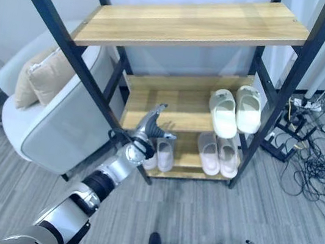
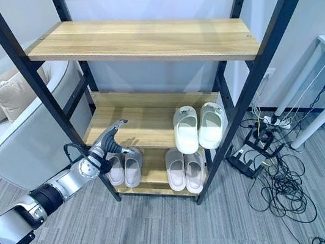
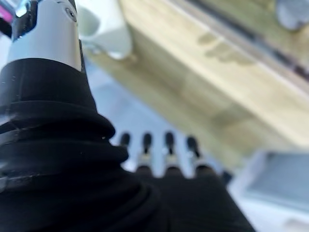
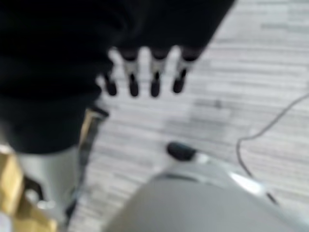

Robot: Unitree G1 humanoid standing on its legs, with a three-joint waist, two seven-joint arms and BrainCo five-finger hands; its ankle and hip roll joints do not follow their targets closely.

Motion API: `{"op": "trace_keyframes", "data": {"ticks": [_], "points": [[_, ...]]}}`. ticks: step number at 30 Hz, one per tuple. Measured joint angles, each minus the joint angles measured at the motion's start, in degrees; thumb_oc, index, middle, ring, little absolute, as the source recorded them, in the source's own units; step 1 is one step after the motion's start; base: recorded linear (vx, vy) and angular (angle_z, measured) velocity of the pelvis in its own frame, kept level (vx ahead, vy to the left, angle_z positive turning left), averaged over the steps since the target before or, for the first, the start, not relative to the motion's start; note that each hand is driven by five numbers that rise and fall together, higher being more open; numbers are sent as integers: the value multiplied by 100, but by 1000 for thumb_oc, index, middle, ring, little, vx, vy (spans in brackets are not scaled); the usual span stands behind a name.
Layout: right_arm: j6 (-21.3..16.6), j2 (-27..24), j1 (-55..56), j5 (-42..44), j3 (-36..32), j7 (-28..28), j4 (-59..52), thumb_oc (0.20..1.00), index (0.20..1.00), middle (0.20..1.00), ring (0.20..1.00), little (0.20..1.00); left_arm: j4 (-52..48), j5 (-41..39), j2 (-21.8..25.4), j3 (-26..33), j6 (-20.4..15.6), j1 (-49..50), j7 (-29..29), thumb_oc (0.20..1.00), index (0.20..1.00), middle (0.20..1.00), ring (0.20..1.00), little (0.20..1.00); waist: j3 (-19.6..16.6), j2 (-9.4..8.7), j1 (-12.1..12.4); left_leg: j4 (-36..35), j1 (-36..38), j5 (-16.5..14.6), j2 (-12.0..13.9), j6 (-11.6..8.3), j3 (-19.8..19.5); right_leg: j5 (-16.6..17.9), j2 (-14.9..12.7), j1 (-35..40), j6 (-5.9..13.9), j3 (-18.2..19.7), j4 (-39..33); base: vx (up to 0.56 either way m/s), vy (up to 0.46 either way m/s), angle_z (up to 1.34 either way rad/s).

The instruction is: Arrange the slippers neatly on the shoe rack.

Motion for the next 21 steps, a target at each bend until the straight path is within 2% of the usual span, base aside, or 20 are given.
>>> {"op": "trace_keyframes", "data": {"ticks": [3,5,6,7,8,11,14,16,18,19,21], "points": [[-10,-7,-10,0,13,-12,-4,1000,1000,1000,1000,1000,-83,267,-157,-33,-48,-16,0,1000,1000,1000,1000,1000,-6,33,-16,0,-18,1,0,1,0,4,1,-27,3,10,0,-24,-3,-2],[-11,-73,-30,-2,114,-58,-2,1000,1000,1000,1000,1000,-80,325,-382,-285,-48,-26,0,1000,1000,1000,1000,1000,32,79,-17,1,-54,3,-2,2,-3,5,1,-69,5,15,0,-94,0,0],[-13,-94,-69,-2,120,-90,-13,1000,1000,1000,1000,1000,-80,379,-521,-483,-50,-129,0,1000,1000,1000,1000,1000,109,150,-46,2,-168,59,-6,54,-19,20,1,-179,6,13,4,-109,-2,2],[-14,-119,-129,0,139,-106,-29,1000,1000,1000,1000,1000,-65,390,-646,-527,-45,-203,27,1000,1000,1000,1000,1000,185,130,-73,5,-217,80,-9,55,-21,28,1,-232,12,15,13,-103,-6,2],[-15,-131,-171,-1,187,-127,-44,1000,1000,1000,1000,1000,-47,395,-714,-616,-16,-340,70,1000,1000,1000,1000,1000,229,197,-77,8,-277,128,-15,69,-20,45,-4,-295,11,16,39,-49,3,3],[-19,-181,-417,-3,254,-177,-79,1000,1000,1000,1000,1000,250,626,-909,-828,-20,-765,135,1000,1000,1000,1000,1000,523,249,-183,8,-365,178,-18,72,-32,96,6,-383,15,26,31,-70,14,-2],[-32,-185,-550,-3,256,-216,-104,1000,1000,1000,1000,1000,442,796,-945,-879,-6,-934,167,1000,1000,1000,1000,1000,678,278,-228,7,-390,178,-5,70,31,118,10,-449,27,86,31,-69,9,-11],[-31,-294,-654,-6,377,-265,-107,1000,1000,1000,1000,1000,574,983,-994,-875,28,-1227,429,1000,1000,1000,1000,1000,917,319,-212,7,-427,169,-11,57,80,141,4,-528,48,143,52,-62,-7,-12],[-37,-355,-753,-9,387,-330,-129,1000,1000,1000,1000,1000,610,1100,-1021,-875,103,-1465,623,1000,1000,1000,1000,1000,1034,282,-280,8,-558,157,-18,36,106,172,2,-676,35,170,60,-64,-18,-9],[-55,-403,-932,-60,497,-425,-138,1000,1000,1000,1000,1000,613,1285,-1014,-870,151,-1845,842,1000,1000,1000,1000,1000,1211,244,-337,8,-658,225,-22,82,123,211,15,-776,32,196,67,-45,-19,-7],[-107,-409,-1096,-210,742,-537,-221,1000,1000,1000,1000,1000,623,1544,-1028,-880,261,-2255,1198,1000,1000,1000,1000,1000,1406,79,-402,7,-744,242,-13,86,190,254,11,-871,27,266,36,-15,-15,-14]]}}
